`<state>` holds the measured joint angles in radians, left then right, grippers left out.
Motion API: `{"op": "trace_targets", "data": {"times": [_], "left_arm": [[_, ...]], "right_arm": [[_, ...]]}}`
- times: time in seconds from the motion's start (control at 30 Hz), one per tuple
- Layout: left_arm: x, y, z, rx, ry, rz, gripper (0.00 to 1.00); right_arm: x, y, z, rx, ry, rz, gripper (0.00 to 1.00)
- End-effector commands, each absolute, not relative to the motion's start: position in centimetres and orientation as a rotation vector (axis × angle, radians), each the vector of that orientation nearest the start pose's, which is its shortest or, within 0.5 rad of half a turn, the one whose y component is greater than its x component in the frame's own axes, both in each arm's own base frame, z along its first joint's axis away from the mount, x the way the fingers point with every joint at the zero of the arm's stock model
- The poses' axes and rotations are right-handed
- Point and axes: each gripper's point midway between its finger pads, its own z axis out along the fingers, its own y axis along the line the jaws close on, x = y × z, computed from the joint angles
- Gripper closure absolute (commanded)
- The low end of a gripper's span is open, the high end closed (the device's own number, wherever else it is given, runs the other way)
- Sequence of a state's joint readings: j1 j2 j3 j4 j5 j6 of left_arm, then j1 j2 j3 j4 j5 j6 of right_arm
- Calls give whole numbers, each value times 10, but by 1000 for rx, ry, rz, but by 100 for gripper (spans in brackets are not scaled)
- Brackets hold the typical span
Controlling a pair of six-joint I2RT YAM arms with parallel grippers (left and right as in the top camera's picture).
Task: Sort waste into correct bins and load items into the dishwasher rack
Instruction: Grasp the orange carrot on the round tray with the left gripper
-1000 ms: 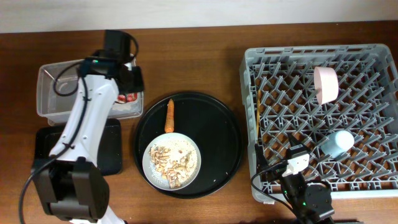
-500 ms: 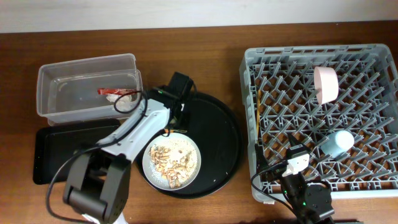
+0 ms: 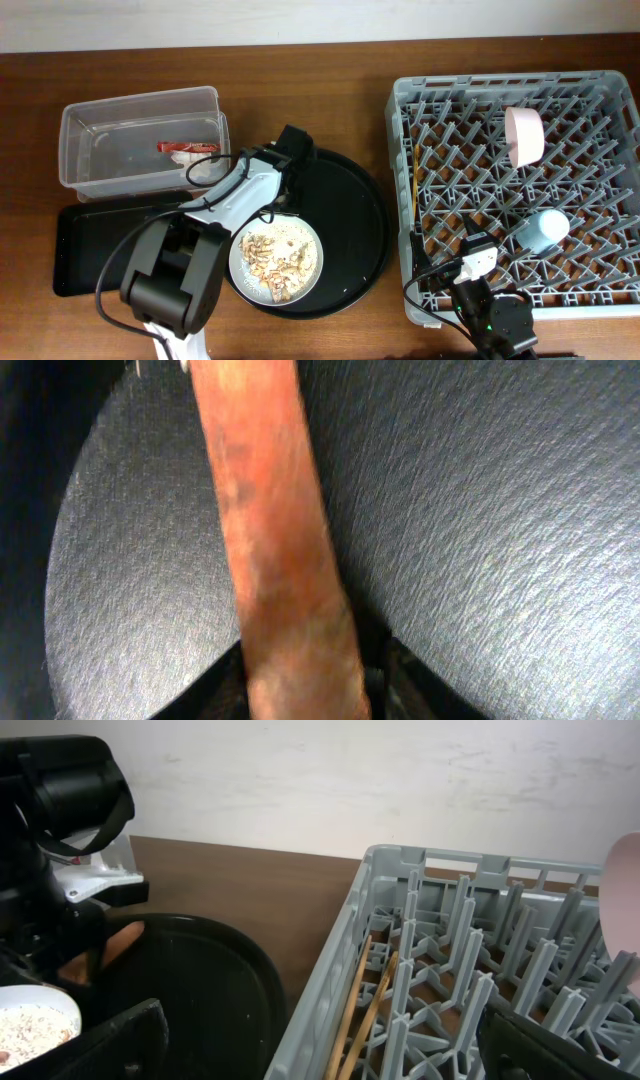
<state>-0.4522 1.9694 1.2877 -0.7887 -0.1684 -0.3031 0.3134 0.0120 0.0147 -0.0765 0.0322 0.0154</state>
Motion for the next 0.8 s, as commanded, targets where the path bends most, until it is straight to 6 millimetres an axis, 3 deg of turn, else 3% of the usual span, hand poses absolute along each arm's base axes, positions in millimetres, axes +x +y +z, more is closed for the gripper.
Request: {"op": "trace_targets", "data": {"times": [0.0,0.1,0.23,0.27,0.3,0.4,0.5,0.77], "left_arm": [[367,-143,34,188,2947,174,62],[380,-149,71,178,2902,149,65],[395,-156,116,163,2827,101,76],[397,-157,124,159,2808,90,75],[397,-157,127,157,2801,85,61],[387,-151,121,136,2844,114,47],[371,-136,98,-32,2895,200,39],[362,-121,46,-82,2906,206,38]], "right_arm": [[236,69,156,-214,1638,217,2],[236,69,156,-214,1638,217,2],[236,69,156,-215,1638,217,2],[236,69,156,-214,1638,217,2],[236,69,156,-214,1638,217,2],[236,69,156,-214,1638,217,2],[236,69,156,-214,1638,217,2],[236,69,156,-215,1638,217,2]]}}
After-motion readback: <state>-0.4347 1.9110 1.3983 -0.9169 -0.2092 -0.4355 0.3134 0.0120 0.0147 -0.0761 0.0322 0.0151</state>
